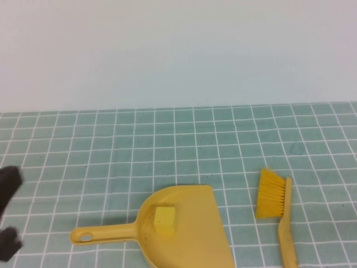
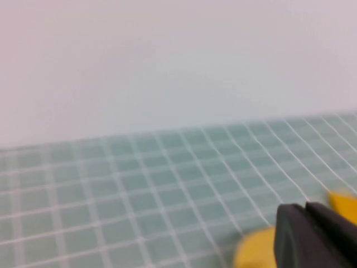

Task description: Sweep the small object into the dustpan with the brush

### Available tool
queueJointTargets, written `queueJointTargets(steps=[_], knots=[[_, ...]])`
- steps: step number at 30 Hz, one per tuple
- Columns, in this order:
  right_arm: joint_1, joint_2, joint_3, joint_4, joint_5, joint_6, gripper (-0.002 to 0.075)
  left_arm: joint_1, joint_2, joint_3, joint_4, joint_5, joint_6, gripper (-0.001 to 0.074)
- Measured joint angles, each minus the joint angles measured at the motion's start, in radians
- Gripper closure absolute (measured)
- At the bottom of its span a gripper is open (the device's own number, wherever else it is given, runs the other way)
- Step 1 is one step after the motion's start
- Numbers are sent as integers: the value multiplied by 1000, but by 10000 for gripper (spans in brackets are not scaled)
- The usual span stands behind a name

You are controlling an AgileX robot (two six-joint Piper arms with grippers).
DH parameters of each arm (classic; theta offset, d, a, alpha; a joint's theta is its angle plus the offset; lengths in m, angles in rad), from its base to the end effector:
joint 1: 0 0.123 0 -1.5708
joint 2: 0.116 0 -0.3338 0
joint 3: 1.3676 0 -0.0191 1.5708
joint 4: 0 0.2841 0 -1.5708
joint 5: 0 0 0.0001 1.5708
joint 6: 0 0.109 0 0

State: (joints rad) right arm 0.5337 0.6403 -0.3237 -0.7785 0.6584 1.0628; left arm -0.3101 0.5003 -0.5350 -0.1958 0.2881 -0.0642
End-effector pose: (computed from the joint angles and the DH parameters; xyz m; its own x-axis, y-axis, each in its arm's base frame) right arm 0.1197 0.0162 0.2402 -0.6023 0.0528 -0.7965 0.0546 0.9982 0.0249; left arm 0.1074 -0.0408 0.3519 -0.2368 -0.1857 -0.9537 0.3073 0.9169 -0.2548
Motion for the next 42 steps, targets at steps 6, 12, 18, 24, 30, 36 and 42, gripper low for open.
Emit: queueJointTargets(steps=[6, 12, 18, 24, 30, 36, 42], knots=[[0, 0, 0, 0, 2, 0, 727, 149, -228, 235, -33, -102, 0, 735], [0, 0, 0, 0, 2, 0, 727, 237, -460, 422, -45, -104, 0, 735], [0, 0, 0, 0, 2, 2, 727, 298, -529, 543, -45, -94, 0, 735], [0, 0, 0, 0, 4, 2, 727, 304, -531, 566, -26, 48, 1, 735], [0, 0, 0, 0, 4, 4, 727, 304, -529, 566, -26, 46, 5, 735], [0, 0, 0, 0, 4, 4, 727, 304, -529, 566, -26, 46, 1, 735], [0, 0, 0, -2, 4, 4, 727, 304, -529, 566, -26, 46, 1, 735]])
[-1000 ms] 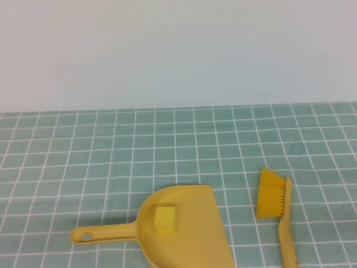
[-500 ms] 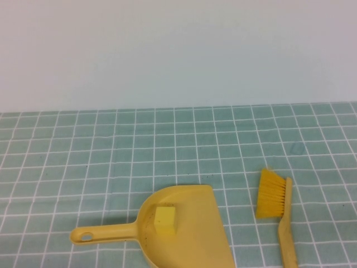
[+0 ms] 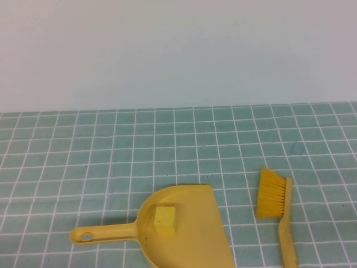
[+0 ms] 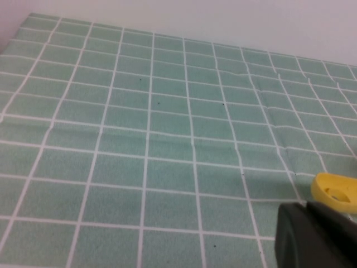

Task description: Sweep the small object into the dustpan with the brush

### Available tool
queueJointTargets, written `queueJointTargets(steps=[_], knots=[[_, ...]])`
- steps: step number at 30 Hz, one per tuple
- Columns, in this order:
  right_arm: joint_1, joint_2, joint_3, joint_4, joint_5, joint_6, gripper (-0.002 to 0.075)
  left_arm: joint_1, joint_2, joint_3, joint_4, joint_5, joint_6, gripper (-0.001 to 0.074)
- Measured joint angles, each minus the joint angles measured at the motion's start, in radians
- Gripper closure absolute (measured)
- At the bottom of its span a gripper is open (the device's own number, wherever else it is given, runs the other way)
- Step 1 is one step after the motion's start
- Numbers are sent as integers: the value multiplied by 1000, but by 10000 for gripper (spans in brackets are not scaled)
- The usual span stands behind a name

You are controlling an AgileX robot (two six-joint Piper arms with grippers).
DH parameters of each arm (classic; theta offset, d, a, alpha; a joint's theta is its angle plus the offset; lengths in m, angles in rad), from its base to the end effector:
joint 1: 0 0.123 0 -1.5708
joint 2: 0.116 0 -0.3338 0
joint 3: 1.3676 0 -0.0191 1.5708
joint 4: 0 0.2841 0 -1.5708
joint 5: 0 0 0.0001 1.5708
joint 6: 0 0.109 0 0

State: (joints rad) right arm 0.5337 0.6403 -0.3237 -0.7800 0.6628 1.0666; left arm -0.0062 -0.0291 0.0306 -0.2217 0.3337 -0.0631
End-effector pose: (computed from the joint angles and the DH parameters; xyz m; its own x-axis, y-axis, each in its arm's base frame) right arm 0.1196 0.0158 0.2401 -0.6032 0.0555 -0.7957 0.0596 0.9979 0.0244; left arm 0.0544 -0.0082 0.1693 -0.2498 -0.2673 -0.9307 0.0091 0.9604 -0.2783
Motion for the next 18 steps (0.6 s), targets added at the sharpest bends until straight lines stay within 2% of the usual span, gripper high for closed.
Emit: queueJointTargets(steps=[11, 14, 18], knots=[[-13, -14, 0, 0, 0, -2, 727, 0, 0, 0, 0, 0, 0, 735], [-73, -53, 0, 0, 0, -30, 727, 0, 0, 0, 0, 0, 0, 735], [-230, -139, 0, 0, 0, -40, 727, 0, 0, 0, 0, -1, 0, 735]])
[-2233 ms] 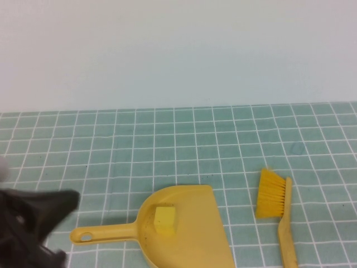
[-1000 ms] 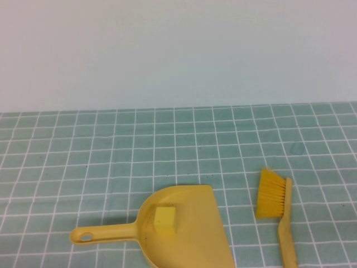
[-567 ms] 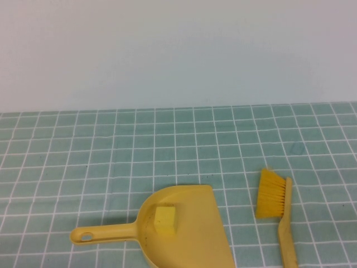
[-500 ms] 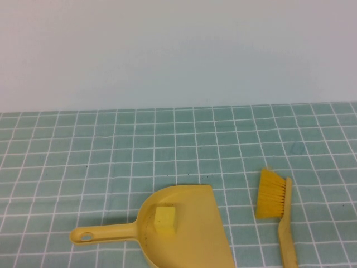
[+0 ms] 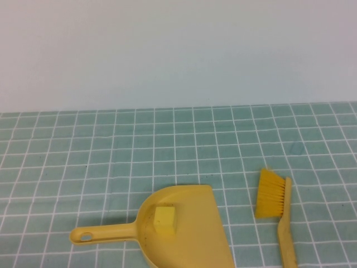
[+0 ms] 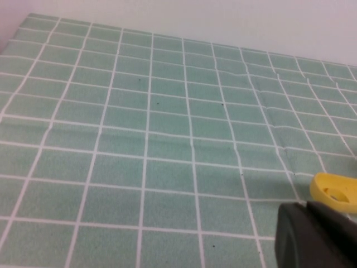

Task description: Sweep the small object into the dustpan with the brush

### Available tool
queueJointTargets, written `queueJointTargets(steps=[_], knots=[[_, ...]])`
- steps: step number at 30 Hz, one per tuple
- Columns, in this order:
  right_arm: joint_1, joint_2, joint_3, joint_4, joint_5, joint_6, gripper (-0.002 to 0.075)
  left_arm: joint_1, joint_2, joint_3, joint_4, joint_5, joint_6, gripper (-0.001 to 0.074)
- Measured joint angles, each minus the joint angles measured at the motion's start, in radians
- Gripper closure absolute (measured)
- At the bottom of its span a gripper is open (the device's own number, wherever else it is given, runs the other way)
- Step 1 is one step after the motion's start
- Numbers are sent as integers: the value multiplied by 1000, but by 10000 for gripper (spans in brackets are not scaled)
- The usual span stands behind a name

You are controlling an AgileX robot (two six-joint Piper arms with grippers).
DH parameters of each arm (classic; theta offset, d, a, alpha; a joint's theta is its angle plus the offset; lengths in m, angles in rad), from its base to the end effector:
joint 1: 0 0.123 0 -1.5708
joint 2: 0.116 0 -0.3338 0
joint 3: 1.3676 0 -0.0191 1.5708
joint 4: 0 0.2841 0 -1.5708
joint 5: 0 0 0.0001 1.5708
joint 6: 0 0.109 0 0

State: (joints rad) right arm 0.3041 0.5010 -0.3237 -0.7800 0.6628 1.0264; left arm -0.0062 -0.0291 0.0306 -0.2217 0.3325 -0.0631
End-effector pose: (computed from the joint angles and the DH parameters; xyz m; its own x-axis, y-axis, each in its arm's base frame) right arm 0.1035 -0.0170 0.2543 -0.4755 0.1872 -0.8596 0.2578 0.9638 0.0673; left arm 0.0544 -0.0082 0.1695 -0.2486 -0.2674 -0.9309 0.0092 0.9604 -0.2783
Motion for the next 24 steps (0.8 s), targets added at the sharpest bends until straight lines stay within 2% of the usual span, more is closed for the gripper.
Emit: queueJointTargets(steps=[3, 6, 13, 19, 21, 22, 24], knots=[[-140, -87, 0, 0, 0, 0, 727, 0, 0, 0, -1, 0, 0, 735], [-208, -143, 0, -12, -2, 0, 727, 0, 0, 0, -1, 0, 0, 735], [-223, -188, 0, -90, -123, 0, 727, 0, 0, 0, -1, 0, 0, 735], [-224, -191, 0, -203, -411, -4, 727, 0, 0, 0, -1, 0, 0, 735], [-224, -202, 0, -129, -444, -73, 727, 0, 0, 0, -1, 0, 0, 735], [-224, -208, 2, -63, -444, -154, 727, 0, 0, 0, -1, 0, 0, 735], [-226, -212, 21, 179, -436, -408, 727, 0, 0, 0, -1, 0, 0, 735]])
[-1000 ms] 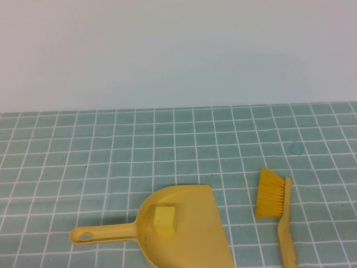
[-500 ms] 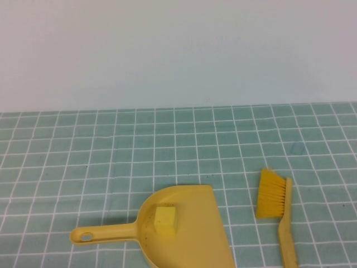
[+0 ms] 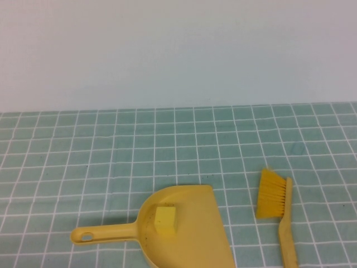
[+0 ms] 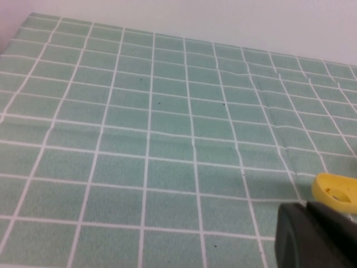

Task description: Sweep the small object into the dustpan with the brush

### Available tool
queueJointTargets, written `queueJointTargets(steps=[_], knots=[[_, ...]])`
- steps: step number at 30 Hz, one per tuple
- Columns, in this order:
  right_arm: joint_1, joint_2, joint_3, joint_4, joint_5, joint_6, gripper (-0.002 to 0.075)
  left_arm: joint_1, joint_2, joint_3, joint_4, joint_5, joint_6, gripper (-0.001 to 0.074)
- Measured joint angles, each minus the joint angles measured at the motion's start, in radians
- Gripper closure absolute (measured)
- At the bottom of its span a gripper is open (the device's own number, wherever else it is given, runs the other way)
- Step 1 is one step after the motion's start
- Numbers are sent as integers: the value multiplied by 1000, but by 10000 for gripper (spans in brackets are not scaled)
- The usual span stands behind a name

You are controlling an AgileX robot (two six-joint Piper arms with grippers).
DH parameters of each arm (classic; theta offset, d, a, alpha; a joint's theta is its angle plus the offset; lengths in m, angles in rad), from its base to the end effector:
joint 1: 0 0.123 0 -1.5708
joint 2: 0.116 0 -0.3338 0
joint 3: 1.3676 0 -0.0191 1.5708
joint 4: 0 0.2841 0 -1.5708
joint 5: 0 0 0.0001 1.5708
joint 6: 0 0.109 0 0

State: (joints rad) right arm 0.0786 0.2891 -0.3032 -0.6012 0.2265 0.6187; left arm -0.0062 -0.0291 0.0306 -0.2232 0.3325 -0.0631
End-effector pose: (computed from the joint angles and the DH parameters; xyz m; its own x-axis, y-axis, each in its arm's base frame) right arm 0.0825 -0.0074 0.2929 -0.0847 0.0227 -0.9962 0.0508 0.9985 0.0184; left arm 0.0544 -0.0082 0.1695 -0.2487 -0.2688 -0.9305 0.0093 0.9600 -0.2798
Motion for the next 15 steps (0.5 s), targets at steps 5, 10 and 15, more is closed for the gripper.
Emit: queueJointTargets(steps=[5, 10, 15], knots=[[-21, -70, 144, 555, -32, -593, 727, 0, 0, 0, 0, 0, 0, 735], [-84, -256, 318, 638, -136, -613, 727, 0, 0, 0, 0, 0, 4, 735], [-104, -298, 329, 567, 14, -613, 727, 0, 0, 0, -3, -1, 4, 735]])
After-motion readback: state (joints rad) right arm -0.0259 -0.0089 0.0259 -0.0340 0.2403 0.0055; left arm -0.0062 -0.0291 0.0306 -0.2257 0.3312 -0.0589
